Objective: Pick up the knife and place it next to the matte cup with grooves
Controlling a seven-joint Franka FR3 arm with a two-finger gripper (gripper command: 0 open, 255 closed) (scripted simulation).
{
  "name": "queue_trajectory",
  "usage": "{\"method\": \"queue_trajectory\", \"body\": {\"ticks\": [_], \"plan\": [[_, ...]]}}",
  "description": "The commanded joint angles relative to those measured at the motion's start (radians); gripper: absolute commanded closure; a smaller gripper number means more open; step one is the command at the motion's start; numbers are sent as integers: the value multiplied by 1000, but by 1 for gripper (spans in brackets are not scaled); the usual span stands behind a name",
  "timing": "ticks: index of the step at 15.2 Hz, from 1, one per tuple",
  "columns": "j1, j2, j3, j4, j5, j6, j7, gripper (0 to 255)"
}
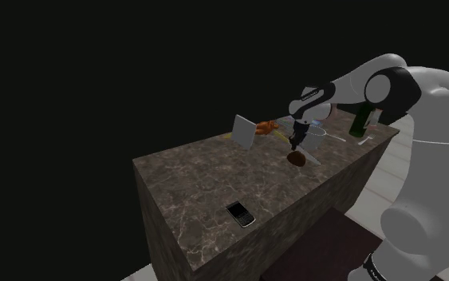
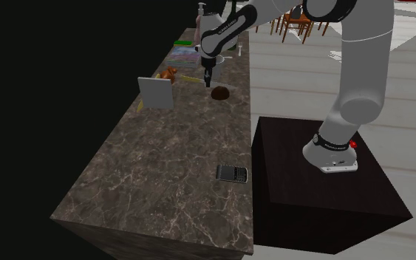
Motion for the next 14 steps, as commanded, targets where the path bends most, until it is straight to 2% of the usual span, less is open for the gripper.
{"method": "queue_trajectory", "body": {"ticks": [1, 6, 10, 14], "plan": [[0, 0, 0, 0, 0, 0, 0, 0], [0, 0, 0, 0, 0, 0, 0, 0], [2, -69, -4, 34, -8, -103, 5, 0], [2, -69, -4, 34, -8, -103, 5, 0]]}}
